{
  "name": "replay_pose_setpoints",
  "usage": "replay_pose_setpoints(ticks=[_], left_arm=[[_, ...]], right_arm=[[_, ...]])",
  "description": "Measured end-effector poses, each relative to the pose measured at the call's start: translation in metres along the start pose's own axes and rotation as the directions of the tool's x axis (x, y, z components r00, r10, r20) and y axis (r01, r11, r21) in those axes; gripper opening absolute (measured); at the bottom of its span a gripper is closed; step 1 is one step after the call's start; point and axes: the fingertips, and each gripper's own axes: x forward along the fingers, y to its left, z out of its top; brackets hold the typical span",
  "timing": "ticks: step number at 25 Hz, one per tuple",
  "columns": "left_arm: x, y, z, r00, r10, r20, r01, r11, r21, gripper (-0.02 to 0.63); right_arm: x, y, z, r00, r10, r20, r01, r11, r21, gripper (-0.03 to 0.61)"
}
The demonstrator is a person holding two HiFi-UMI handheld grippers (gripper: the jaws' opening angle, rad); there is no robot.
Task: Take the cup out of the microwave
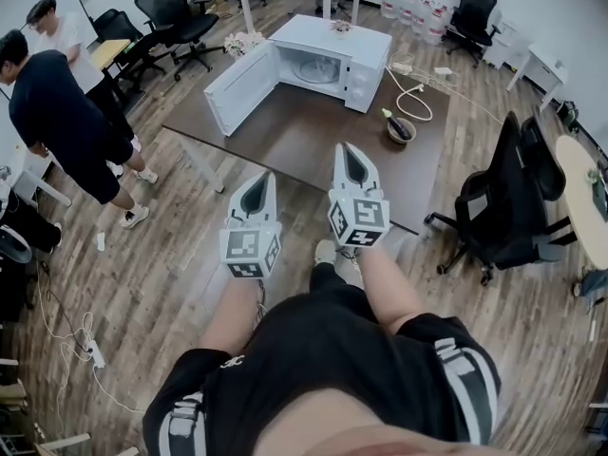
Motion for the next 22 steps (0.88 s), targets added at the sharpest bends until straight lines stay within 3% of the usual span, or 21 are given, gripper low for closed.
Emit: replay_pose_setpoints(ticks=[15, 22], left_arm=[[0.269, 0.073, -0.008, 0.999, -0.003, -0.052, 0.004, 1.0, 0.007, 0.003], [0.366, 0.091, -0.011, 0.997, -0.009, -0.083, 0.008, 1.0, -0.009, 0.003]], right_arm=[[0.246, -0.112, -0.048, 0.999, -0.001, -0.044, 0.002, 0.999, 0.035, 0.0], [0.325, -0.153, -0.06, 0.997, 0.001, -0.075, 0.001, 1.0, 0.027, 0.0]])
